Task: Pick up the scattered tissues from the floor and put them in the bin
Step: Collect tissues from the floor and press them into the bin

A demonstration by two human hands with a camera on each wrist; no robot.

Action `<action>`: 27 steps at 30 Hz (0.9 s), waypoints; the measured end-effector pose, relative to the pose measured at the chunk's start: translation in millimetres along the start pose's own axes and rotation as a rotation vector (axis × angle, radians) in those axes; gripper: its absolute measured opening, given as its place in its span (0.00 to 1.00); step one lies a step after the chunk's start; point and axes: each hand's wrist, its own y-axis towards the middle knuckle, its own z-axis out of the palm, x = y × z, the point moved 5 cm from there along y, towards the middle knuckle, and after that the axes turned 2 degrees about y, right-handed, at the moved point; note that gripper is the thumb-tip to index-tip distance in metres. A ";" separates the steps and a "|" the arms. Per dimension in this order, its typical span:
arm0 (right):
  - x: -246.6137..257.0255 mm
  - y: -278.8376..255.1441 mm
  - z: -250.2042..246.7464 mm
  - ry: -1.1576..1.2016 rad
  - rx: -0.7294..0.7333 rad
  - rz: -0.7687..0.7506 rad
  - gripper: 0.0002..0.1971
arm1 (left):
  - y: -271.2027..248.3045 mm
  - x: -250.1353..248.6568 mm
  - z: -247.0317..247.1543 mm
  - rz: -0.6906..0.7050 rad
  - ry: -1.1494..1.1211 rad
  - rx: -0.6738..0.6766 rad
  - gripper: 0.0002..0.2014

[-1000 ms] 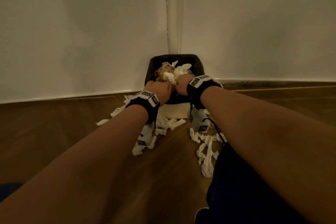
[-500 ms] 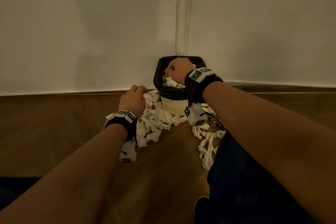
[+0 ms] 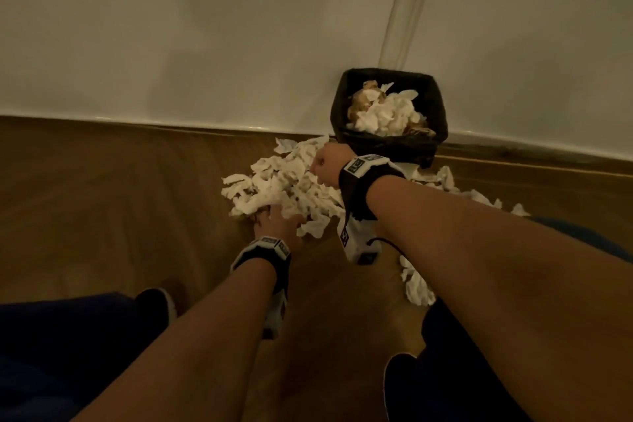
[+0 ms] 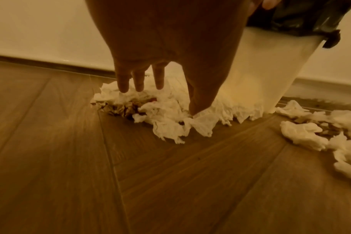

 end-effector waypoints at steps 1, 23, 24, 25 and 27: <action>-7.4 3.7 7.6 0.031 0.004 0.031 0.16 | 4.3 0.2 6.1 -0.006 -0.001 0.034 0.23; -57.4 23.2 108.1 0.001 -0.001 0.144 0.14 | -0.3 43.9 49.3 -0.196 -0.818 -0.259 0.21; -57.0 23.0 110.9 -0.008 -0.005 0.153 0.14 | -2.6 49.5 49.2 -0.231 -0.820 -0.269 0.24; -56.2 22.8 113.5 -0.018 -0.009 0.160 0.13 | -4.9 56.8 50.6 -0.278 -0.816 -0.267 0.23; -54.5 23.4 118.3 -0.032 -0.025 0.168 0.13 | -8.8 73.2 55.4 -0.385 -0.880 -0.271 0.20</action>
